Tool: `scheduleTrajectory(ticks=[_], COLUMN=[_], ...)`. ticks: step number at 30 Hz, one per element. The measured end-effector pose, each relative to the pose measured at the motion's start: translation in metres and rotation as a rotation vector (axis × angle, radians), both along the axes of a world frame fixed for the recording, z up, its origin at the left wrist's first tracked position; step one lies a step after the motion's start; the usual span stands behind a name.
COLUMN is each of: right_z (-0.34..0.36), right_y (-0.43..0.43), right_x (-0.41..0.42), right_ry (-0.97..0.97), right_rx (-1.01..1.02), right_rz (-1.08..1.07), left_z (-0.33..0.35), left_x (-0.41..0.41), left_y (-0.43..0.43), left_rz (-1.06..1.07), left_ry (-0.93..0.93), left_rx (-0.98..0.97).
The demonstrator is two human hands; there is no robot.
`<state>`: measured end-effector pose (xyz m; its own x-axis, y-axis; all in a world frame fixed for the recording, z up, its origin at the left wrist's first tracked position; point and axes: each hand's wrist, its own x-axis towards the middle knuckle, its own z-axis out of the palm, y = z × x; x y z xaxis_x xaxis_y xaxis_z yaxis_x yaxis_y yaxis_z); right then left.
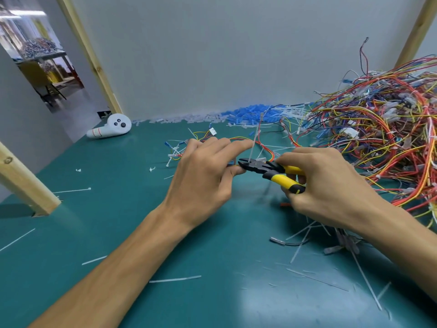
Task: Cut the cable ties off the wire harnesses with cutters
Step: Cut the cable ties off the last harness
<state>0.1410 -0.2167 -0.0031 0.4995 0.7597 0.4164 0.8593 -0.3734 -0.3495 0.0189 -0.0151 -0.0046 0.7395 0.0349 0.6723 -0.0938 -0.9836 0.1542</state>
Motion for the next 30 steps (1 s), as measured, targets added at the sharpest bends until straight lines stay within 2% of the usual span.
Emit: scheduleTrajectory(ticks=[8,12,15,20,22,25,30], right_z=[-0.003,-0.002,0.002,0.007,0.01,0.012,0.011], right_y=[0.0,-0.002,-0.002,-0.004,-0.005,-0.006,-0.005], right_x=[0.004,0.002,-0.002,-0.001,-0.001,-0.001,0.0], right_ry=[0.006,0.051,0.326,0.939,1.116,1.215,1.169], right_rx=[-0.006,0.029,0.078,0.082,0.113,0.144,0.187], right_rz=[0.076,0.042,0.084,0.234,0.267,0.277,0.251], left_z=[-0.008,-0.007,-0.003,0.001,0.001,0.001,-0.003], left_x=[0.003,0.005,0.005,0.003,0.003,0.004,0.009], left_y=[0.003,0.003,0.002,0.004,0.005,0.008,0.008], left_rz=[-0.055,-0.076,-0.072,0.096,0.125,0.149,0.213], left_ry=[-0.08,-0.122,-0.178,-0.258,-0.26,-0.226,-0.252], left_rx=[-0.092,-0.153,-0.197,-0.369,-0.467,-0.569,-0.757])
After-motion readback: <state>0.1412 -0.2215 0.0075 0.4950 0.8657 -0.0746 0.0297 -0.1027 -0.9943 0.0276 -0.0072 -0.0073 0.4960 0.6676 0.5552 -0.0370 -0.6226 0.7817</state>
